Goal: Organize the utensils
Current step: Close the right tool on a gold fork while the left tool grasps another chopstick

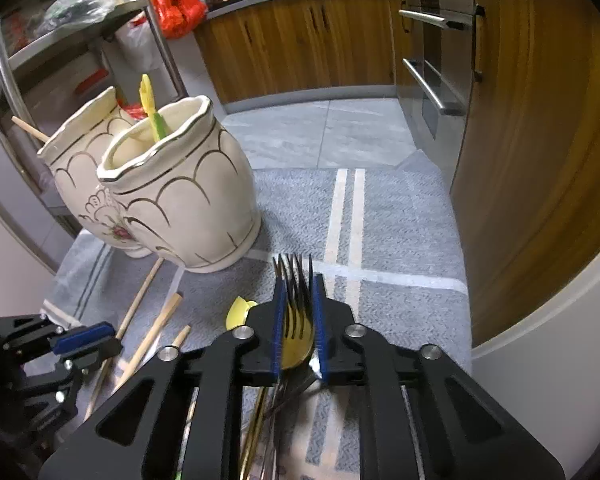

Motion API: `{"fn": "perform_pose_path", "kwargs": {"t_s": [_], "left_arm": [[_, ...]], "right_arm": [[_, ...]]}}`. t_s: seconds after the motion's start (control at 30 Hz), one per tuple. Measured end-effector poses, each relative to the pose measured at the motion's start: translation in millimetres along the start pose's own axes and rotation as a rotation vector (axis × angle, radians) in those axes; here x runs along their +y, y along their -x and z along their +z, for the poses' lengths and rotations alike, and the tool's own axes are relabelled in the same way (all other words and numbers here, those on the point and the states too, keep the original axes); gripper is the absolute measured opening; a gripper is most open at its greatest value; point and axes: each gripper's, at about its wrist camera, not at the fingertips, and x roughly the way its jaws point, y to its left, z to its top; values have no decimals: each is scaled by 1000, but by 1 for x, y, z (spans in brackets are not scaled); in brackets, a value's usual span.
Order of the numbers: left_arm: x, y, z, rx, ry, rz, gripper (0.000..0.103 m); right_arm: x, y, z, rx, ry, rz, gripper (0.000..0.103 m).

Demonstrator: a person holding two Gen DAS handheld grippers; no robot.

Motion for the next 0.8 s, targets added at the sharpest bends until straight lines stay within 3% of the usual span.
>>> {"fn": "perform_pose_path", "kwargs": {"t_s": [0.4, 0.6, 0.8], "left_arm": [[25, 6, -7, -21, 0, -15, 4], [40, 16, -12, -77, 12, -60, 4], [45, 45, -17, -190, -22, -79, 4]], "right_arm": [[2, 17, -8, -40, 51, -43, 4], [12, 46, -12, -136, 93, -58, 3], [32, 89, -17, -272, 156, -62, 3]]}}
